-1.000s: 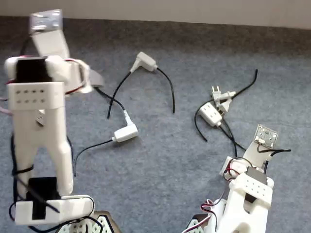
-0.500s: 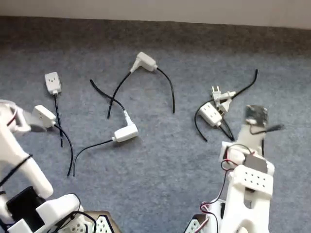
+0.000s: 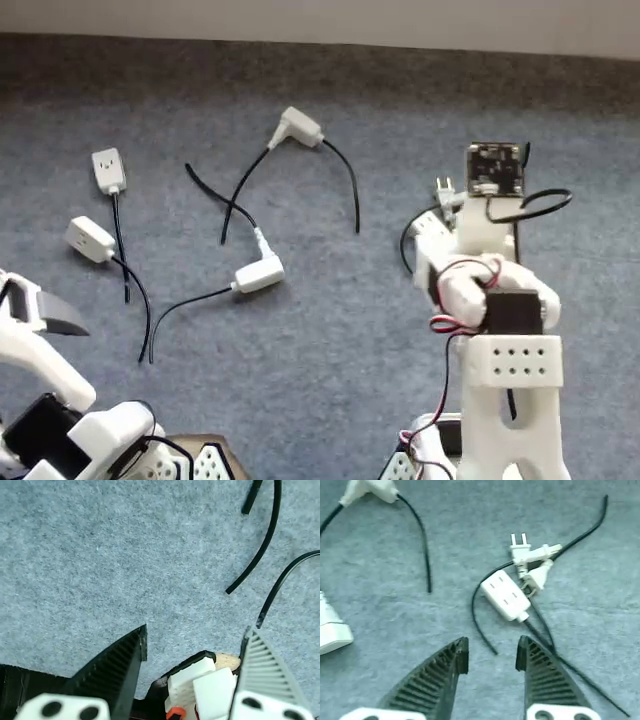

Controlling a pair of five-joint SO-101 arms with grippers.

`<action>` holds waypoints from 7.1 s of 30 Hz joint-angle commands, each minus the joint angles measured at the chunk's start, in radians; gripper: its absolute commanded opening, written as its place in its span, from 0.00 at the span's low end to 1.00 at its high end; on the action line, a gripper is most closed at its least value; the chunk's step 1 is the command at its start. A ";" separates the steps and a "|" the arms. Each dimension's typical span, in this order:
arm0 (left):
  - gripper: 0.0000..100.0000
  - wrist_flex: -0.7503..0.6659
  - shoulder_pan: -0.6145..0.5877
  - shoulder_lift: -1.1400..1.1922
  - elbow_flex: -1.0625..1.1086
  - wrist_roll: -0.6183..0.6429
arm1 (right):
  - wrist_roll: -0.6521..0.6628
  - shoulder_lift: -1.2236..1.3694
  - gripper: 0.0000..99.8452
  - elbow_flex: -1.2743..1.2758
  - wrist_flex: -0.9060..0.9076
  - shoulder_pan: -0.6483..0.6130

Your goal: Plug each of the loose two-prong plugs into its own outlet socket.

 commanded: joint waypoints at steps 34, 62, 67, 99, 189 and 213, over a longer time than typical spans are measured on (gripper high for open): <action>0.30 -0.160 -0.122 -0.027 0.124 -0.066 | -0.775 1.207 0.26 -1.342 0.486 -0.704; 0.30 -0.166 -0.122 -0.027 0.125 -0.066 | -1.146 1.666 0.26 -1.508 0.329 -0.707; 0.30 -0.166 -0.122 -0.027 0.137 -0.066 | -1.138 1.710 0.13 -1.508 0.328 -0.673; 0.30 -0.193 -0.122 -0.036 0.179 -0.061 | -0.207 1.056 0.06 -1.840 0.498 -0.128; 0.30 -0.023 -0.064 -0.038 0.097 -0.011 | 0.591 1.449 0.45 -1.940 0.619 0.239; 0.30 -0.031 -0.064 -0.038 0.156 -0.012 | 0.695 1.090 0.36 -0.746 0.363 -0.001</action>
